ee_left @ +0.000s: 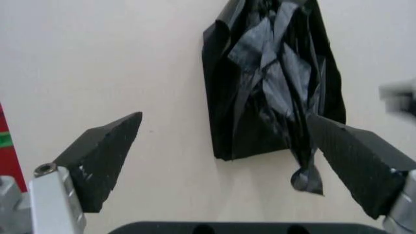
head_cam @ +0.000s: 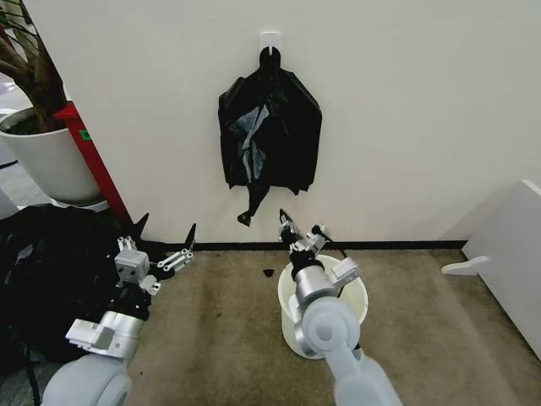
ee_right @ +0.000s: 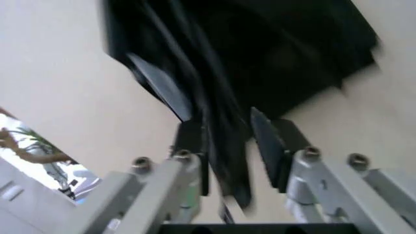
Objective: Place the garbage bag over the trash bin.
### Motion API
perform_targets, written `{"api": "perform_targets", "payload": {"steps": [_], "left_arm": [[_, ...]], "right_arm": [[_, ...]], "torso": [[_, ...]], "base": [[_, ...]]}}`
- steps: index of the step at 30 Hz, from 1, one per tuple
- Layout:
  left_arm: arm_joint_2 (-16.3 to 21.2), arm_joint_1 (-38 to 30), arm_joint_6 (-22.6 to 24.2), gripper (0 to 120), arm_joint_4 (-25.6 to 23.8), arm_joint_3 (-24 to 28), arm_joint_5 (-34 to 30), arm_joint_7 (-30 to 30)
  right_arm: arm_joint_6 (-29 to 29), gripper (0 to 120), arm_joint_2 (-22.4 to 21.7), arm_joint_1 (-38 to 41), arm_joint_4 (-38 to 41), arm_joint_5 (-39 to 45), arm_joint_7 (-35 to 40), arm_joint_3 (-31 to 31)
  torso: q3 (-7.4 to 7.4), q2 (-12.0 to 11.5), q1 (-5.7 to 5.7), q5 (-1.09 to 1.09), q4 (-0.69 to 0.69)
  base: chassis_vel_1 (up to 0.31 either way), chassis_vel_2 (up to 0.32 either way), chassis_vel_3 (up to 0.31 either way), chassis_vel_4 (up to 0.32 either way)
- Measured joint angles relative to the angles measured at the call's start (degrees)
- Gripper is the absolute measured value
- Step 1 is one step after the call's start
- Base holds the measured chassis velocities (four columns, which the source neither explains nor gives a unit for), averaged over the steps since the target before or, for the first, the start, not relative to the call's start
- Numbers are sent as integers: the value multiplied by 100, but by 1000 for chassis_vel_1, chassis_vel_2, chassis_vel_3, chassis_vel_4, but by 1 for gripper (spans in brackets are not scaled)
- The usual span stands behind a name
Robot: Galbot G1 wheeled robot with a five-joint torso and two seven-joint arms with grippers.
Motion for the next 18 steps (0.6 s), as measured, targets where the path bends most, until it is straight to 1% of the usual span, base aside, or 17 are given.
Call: {"api": "perform_targets", "payload": {"steps": [1,3,4,7,9,10,11,12,13,15,18], "left_arm": [[10,2,9,100,8,2,-5,0],[27,37,25,100,20,6,-5,1],[27,37,25,100,20,6,-5,1],[44,117,35,100,9,-10,14,2],[56,171,59,100,-49,-47,20,-4],[58,192,67,100,-64,-58,22,-4],[58,192,67,100,-64,-58,22,-4],[53,213,75,100,-88,-74,31,-9],[45,220,80,100,-101,-81,39,-14],[-6,240,101,100,-163,-88,80,-25],[-82,272,126,100,-257,-89,132,-30]], "right_arm": [[-33,26,-19,84,12,-2,4,7],[-156,36,-77,439,12,-10,15,5],[-156,36,-77,439,12,-10,15,5],[-300,48,-79,1132,-135,-20,67,-80],[-321,58,38,1599,-305,-5,138,-222],[-322,60,94,1735,-367,-5,147,-268],[-322,60,94,1735,-367,-5,147,-268],[-322,66,208,1948,-499,-35,154,-358],[-323,69,268,2040,-581,-66,154,-412],[-315,79,427,2271,-821,-165,145,-521],[-296,90,546,2430,-1079,-230,130,-529]], "torso": [[0,0,0,0,0],[0,0,0,0,0],[0,0,0,0,0],[1,0,0,-1,0],[0,0,0,-1,1],[0,0,0,0,2],[0,0,0,0,2],[0,0,0,-1,2],[0,0,0,-1,2],[0,0,0,-2,2],[0,0,0,-1,2]], "base": [[0,0,0,0],[0,0,0,0],[0,0,0,0],[0,0,0,0],[0,0,0,0],[0,0,0,0],[0,0,0,0],[0,0,0,0],[0,0,0,0],[0,0,0,0],[0,0,0,0]]}}
